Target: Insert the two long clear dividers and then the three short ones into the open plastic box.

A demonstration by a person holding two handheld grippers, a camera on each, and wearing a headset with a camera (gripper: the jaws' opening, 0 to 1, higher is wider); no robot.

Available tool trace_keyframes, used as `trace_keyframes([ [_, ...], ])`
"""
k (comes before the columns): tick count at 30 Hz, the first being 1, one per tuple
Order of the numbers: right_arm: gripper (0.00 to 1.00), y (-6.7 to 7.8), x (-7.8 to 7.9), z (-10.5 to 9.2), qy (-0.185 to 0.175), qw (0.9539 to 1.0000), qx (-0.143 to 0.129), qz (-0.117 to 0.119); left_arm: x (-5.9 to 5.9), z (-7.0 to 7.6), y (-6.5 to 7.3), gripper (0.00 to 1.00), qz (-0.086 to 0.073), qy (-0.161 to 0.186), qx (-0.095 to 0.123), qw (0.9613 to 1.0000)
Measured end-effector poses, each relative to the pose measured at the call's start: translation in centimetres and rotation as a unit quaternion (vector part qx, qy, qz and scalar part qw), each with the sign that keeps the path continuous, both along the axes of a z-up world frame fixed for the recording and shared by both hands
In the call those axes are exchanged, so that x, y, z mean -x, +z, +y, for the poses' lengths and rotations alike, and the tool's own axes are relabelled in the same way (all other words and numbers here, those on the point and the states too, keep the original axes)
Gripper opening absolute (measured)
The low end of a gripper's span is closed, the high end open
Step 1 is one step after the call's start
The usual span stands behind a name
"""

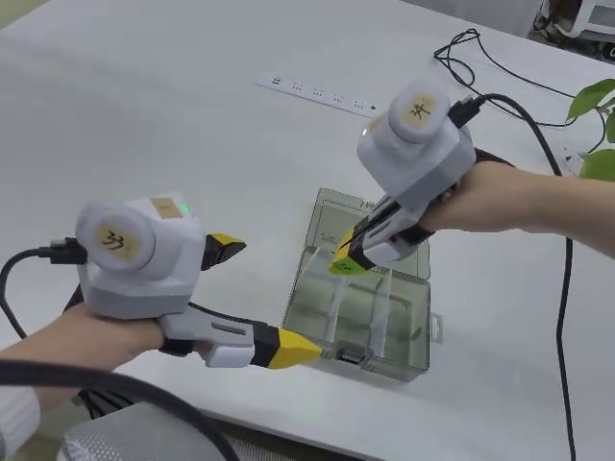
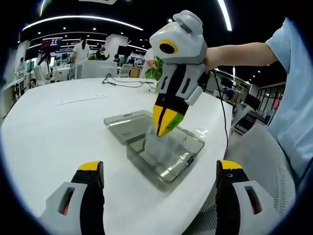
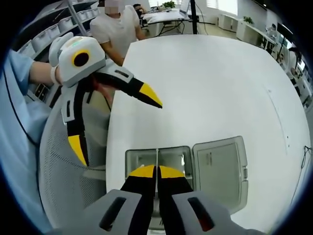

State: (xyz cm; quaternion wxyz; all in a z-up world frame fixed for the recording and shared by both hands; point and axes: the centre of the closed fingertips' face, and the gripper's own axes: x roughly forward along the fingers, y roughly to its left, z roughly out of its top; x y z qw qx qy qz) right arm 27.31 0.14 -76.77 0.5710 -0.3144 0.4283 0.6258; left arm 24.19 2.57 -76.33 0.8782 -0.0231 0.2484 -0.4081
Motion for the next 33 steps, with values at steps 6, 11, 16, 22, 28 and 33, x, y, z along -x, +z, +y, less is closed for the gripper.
trace_keyframes([
  [6,0.02,-0.5,-0.2,0.3,0.007,0.9998,0.013,-0.016,0.0,0.1,-0.1,0.97,0.0,0.001,0.0,1.0],
  [11,0.02,-1.2,0.3,0.5,0.017,0.999,0.023,-0.033,0.1,0.1,-0.1,0.97,0.0,0.002,0.001,1.0],
  [16,0.02,-1.7,0.3,0.5,0.015,0.9991,0.021,-0.034,0.2,0.1,0.0,0.97,0.0,0.003,0.002,1.0],
  [22,0.02,-2.4,0.1,0.5,0.025,0.9987,0.025,-0.037,0.1,0.1,0.0,0.96,0.0,0.003,0.004,1.0],
  [28,0.02,-3.2,0.1,0.5,0.027,0.9982,0.033,-0.041,0.2,0.1,0.0,0.95,0.001,0.004,0.006,1.0],
  [33,0.02,-4.3,-0.1,0.6,0.028,0.9974,0.045,-0.048,0.3,0.2,0.0,0.95,0.002,0.005,0.005,1.0],
])
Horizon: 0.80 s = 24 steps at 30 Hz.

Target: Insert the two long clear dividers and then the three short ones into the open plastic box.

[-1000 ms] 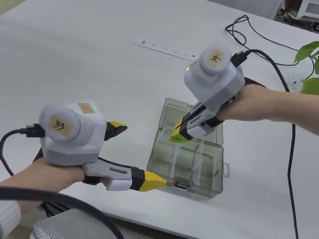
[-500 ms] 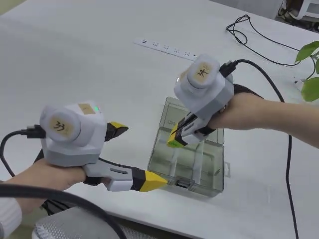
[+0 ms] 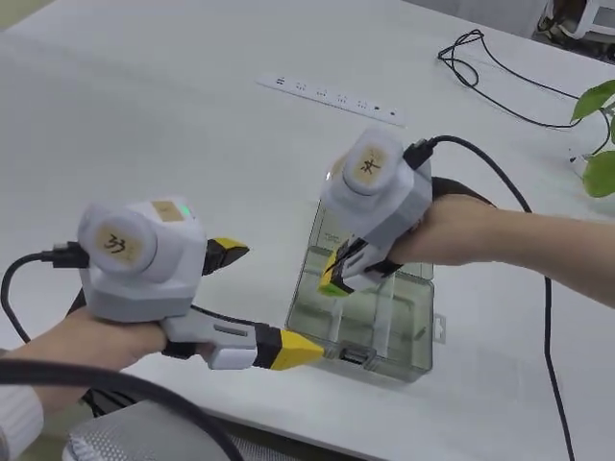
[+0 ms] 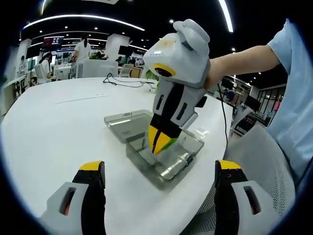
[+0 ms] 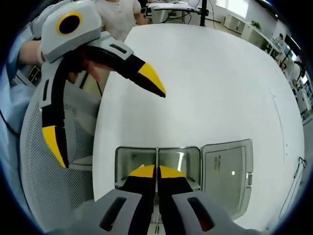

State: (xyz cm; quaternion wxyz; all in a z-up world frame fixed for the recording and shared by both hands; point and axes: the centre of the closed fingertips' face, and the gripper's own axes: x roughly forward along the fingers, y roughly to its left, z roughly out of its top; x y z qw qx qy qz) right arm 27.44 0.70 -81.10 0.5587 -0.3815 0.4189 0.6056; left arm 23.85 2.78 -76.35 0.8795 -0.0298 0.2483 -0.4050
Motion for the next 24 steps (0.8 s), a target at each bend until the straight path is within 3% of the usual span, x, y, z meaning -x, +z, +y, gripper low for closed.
trace_keyframes([
  [11,0.02,-1.2,0.3,-0.2,0.004,0.9999,0.013,-0.007,0.1,-0.1,0.1,0.94,-0.001,-0.002,0.0,1.0],
  [24,0.02,-1.0,0.5,-0.2,0.005,0.9999,0.009,-0.01,0.0,-0.2,0.4,0.93,-0.003,-0.005,-0.001,1.0],
])
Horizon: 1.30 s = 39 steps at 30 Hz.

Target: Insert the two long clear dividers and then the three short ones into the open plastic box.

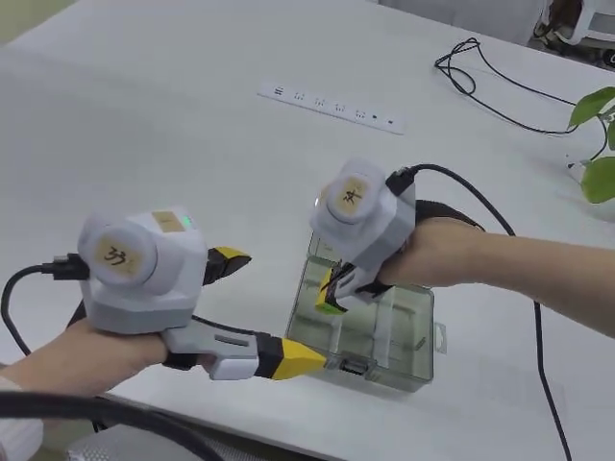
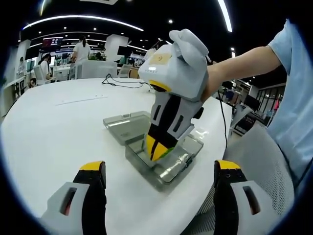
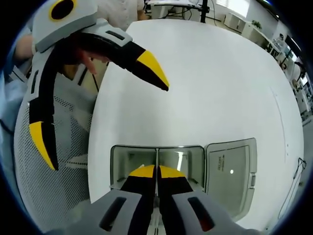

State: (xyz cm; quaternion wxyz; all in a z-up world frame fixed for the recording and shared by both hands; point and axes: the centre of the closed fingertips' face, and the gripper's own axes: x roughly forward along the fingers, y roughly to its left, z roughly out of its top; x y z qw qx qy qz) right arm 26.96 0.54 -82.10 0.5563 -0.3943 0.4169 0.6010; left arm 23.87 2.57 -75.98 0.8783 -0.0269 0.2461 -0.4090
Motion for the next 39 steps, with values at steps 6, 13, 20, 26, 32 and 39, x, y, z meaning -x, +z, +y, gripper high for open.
trace_keyframes([
  [6,0.02,-0.1,0.2,-0.1,0.002,1.0,0.001,-0.009,0.1,-0.4,-0.1,0.93,0.001,-0.003,0.001,1.0],
  [13,0.03,-0.4,0.3,-0.4,0.016,0.9997,0.006,-0.018,0.0,-0.4,0.3,0.93,-0.004,-0.005,-0.006,1.0],
  [20,0.17,0.3,0.3,-0.4,0.005,0.9993,-0.031,-0.019,0.0,-0.1,0.5,0.93,-0.006,-0.002,-0.011,0.9999],
  [26,0.33,2.1,0.1,-0.2,-0.024,0.996,-0.084,-0.018,0.5,-0.1,0.5,0.93,-0.007,-0.005,-0.016,0.9998],
  [32,0.51,3.0,0.8,-0.8,-0.047,0.9895,-0.137,-0.002,0.8,0.0,0.5,0.93,-0.006,-0.007,-0.022,0.9997],
  [39,0.74,4.2,1.4,-1.2,-0.094,0.9737,-0.207,0.013,0.8,0.2,1.4,0.94,-0.014,-0.002,-0.021,0.9997],
])
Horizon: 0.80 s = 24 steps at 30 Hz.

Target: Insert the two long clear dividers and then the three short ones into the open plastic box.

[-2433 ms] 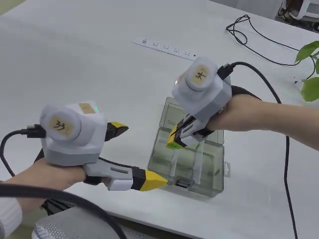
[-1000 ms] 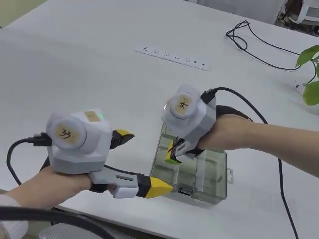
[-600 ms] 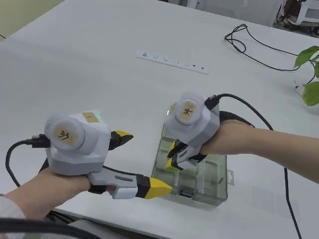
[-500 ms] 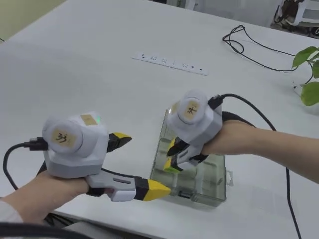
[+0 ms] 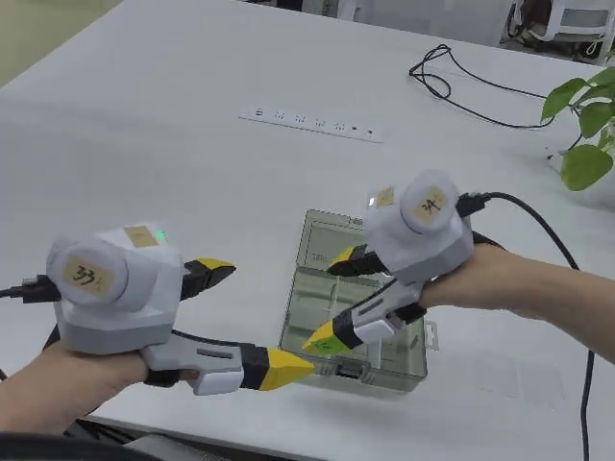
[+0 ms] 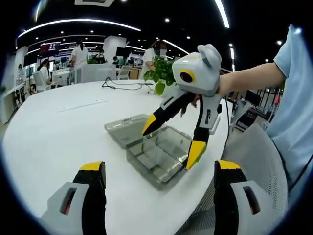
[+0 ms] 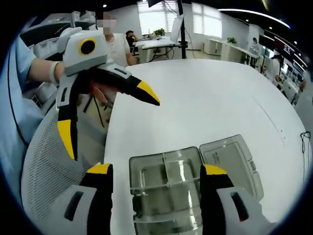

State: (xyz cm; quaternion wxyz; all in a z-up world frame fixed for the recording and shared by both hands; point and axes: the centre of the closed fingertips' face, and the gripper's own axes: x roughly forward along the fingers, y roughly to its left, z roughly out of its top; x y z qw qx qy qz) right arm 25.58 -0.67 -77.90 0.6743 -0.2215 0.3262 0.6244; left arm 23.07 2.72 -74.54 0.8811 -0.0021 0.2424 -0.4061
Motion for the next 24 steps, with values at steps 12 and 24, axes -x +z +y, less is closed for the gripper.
trace_keyframes([
  [12,1.0,0.7,0.7,-2.8,-0.061,0.9965,-0.056,0.01,-0.7,0.2,0.8,0.94,-0.006,0.006,-0.005,0.9999],
  [24,1.0,1.0,-0.1,-7.0,-0.123,0.9895,-0.075,0.005,-1.3,-0.3,0.6,0.94,-0.003,0.002,-0.011,0.9999],
])
